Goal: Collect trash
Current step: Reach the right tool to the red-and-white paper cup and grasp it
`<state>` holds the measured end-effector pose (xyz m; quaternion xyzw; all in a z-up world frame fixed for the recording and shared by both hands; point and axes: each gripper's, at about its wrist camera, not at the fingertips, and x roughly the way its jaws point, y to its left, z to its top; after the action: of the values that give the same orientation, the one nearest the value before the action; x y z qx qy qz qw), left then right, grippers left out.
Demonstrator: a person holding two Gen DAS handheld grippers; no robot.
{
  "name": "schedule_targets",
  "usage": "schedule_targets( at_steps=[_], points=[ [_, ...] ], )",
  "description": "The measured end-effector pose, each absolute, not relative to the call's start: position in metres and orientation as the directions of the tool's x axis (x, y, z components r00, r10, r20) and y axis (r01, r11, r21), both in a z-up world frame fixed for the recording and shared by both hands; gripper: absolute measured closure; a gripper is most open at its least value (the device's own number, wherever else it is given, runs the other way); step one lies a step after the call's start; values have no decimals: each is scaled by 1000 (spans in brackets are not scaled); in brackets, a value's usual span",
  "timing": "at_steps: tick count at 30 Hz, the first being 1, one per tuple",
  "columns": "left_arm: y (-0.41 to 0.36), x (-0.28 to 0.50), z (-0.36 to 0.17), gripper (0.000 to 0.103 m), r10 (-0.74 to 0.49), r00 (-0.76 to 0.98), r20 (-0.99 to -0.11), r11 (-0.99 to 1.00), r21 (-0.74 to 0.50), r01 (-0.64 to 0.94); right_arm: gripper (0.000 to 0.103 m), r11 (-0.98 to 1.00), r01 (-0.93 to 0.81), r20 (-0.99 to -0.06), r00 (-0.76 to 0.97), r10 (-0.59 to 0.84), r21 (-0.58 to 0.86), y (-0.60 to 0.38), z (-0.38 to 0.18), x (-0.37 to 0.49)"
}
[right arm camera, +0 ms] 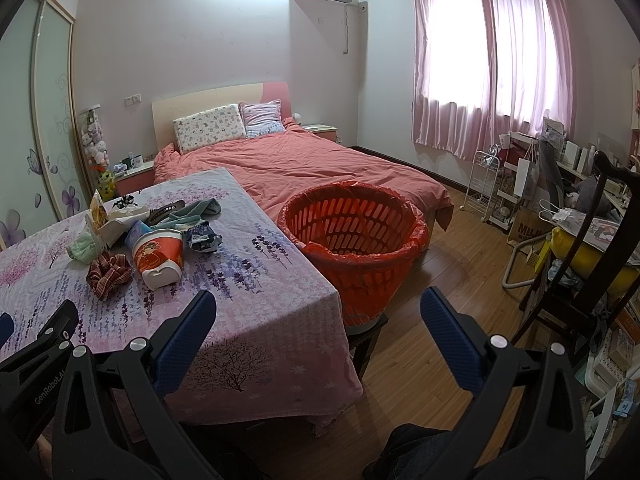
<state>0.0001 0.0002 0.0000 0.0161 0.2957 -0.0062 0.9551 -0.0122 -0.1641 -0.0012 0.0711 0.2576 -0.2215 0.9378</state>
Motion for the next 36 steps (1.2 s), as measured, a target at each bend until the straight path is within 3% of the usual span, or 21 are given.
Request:
schedule_targets(
  at_steps=[14,26,36],
  points=[
    [21,25,-8,4,36,816,-576,999,11,-36,2,908,418,-520,781,-345,26,-160,-6,13],
    [87,89,-19,4,115,782,-612,987,-20,-160,3,965,249,-591,792,-153,84,-137,-26,85],
    [125,111,-27,4,167,766,-620,970,-34,-239,14,987,93,-659,752,14,128,-91,-47,155]
  ],
)
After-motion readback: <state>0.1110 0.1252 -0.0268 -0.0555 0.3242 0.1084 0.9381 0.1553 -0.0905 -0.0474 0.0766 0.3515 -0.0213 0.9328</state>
